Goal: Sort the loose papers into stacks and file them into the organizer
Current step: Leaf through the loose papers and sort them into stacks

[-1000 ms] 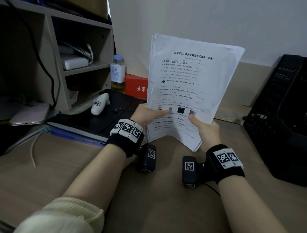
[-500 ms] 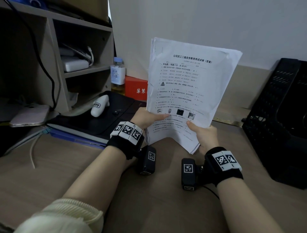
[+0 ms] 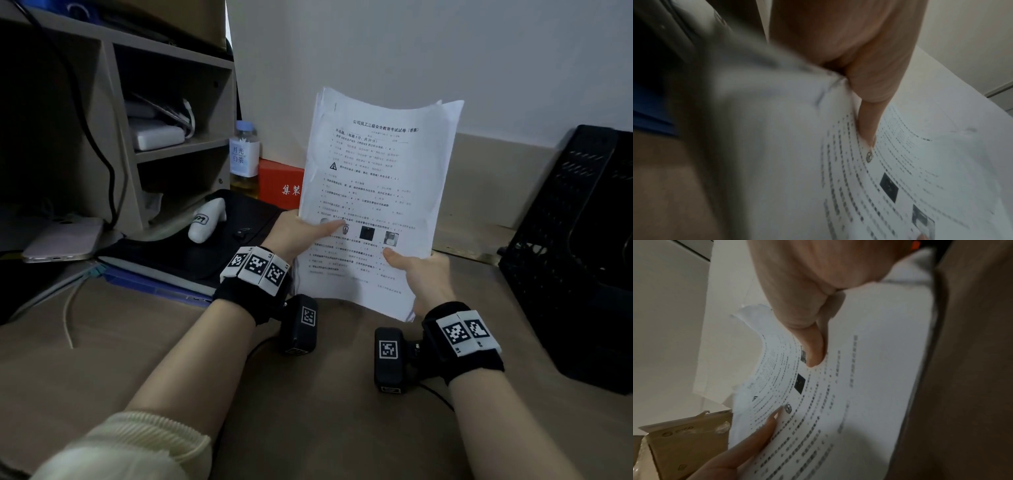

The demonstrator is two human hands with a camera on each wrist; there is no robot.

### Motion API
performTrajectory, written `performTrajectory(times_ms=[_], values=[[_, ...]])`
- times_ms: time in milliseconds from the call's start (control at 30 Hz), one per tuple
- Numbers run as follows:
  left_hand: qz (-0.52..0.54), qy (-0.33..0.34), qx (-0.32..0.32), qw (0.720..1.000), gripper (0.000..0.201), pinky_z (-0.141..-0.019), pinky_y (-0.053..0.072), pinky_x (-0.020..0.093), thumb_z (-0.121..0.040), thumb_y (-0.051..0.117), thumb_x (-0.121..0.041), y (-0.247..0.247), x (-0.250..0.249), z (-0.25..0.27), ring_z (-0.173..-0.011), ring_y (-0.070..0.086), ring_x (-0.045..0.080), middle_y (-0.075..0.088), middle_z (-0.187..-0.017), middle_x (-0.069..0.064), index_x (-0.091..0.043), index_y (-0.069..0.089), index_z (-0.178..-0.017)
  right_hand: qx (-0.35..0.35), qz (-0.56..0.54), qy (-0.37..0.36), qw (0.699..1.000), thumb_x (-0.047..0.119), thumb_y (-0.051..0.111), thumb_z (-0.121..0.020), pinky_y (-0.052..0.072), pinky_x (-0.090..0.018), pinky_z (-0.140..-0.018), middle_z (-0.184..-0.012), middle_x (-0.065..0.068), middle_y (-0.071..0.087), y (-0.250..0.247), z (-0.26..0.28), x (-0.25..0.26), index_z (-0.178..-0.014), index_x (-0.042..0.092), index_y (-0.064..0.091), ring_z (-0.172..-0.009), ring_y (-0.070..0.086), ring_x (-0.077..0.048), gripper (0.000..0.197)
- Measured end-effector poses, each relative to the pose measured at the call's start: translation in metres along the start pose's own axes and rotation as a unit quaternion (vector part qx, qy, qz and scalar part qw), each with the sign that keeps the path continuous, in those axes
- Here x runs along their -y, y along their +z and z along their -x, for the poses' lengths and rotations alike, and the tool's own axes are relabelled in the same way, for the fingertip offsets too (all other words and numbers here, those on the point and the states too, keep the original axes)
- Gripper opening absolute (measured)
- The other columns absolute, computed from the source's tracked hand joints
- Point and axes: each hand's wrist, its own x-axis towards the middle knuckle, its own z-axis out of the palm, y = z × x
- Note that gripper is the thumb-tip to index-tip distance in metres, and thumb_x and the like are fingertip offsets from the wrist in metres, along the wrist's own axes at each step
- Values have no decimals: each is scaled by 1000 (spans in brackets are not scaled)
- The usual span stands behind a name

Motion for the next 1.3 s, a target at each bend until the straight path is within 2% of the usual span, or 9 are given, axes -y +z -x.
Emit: performTrajectory(times_ms=[167,300,433,600,800,1033,1167,1233,1300], values=[[6,-47,65,997,44,-86,58,39,-82,76,-25,-20,-7,2,-98,72,22,72,-113,6,-14,63,-123,18,-8,41,999,0,76,-76,58,-41,-71,-92,-8,74,-6,0,7,-97,6,69,-81,72,-26,23],[45,-75,129,988,29,-76,61,30,-91,65,-21,-23,-12,6,-94,73,20,74,-110,7,-15,64,-119,34,-30,71,996,1,76,-76,57,-49,-79,-100,-11,74,-12,-1,8,-107,4,68,-88,72,-30,33],[35,-69,177,981,21,-87,58,33,-93,61,-16,-23,-13,9,-102,71,21,73,-113,5,-19,64,-114,38,-35,75,996,1,76,-75,55,-51,-83,-102,-12,74,-16,-2,13,-108,4,67,-91,71,-31,34],[36,-49,142,988,24,-83,60,34,-90,65,-9,-30,-7,8,-99,72,22,73,-111,6,-19,64,-112,42,-16,37,998,2,74,-79,58,-41,-73,-97,-9,74,-9,2,19,-102,6,68,-85,72,-26,23],[48,-47,116,991,28,-77,60,31,-88,67,-10,-37,-1,7,-97,72,23,74,-109,7,-16,64,-115,-30,18,-40,999,13,72,-85,57,-42,-80,-98,-3,72,-1,3,13,-103,7,65,-89,69,-22,21],[33,-51,97,993,36,-87,57,35,-86,69,-33,-31,-5,7,-98,72,21,75,-107,3,-19,62,-119,-56,28,-76,995,6,66,-87,55,-37,-83,-92,5,68,-6,1,15,-93,17,62,-82,65,-13,13],[22,-61,71,995,39,-98,50,36,-84,58,-60,-30,-12,10,-109,67,20,71,-115,-1,-35,61,-114,-45,8,-112,993,0,62,-88,52,-33,-86,-110,11,66,-3,5,16,-125,22,57,-98,64,-9,43],[-7,-61,55,997,68,-109,41,40,-78,51,-76,-30,-14,8,-123,58,20,61,-132,0,-37,52,-134,-30,11,-133,991,-3,60,-89,51,-31,-90,-113,18,65,-3,7,16,-134,27,52,-107,62,-7,55],[-2,-65,37,997,76,-109,42,41,-83,44,-75,-28,-16,8,-120,59,20,60,-134,2,-31,42,-145,-12,30,-149,988,-5,57,-89,51,-32,-93,-118,17,66,-3,7,16,-136,32,51,-109,62,-5,60]])
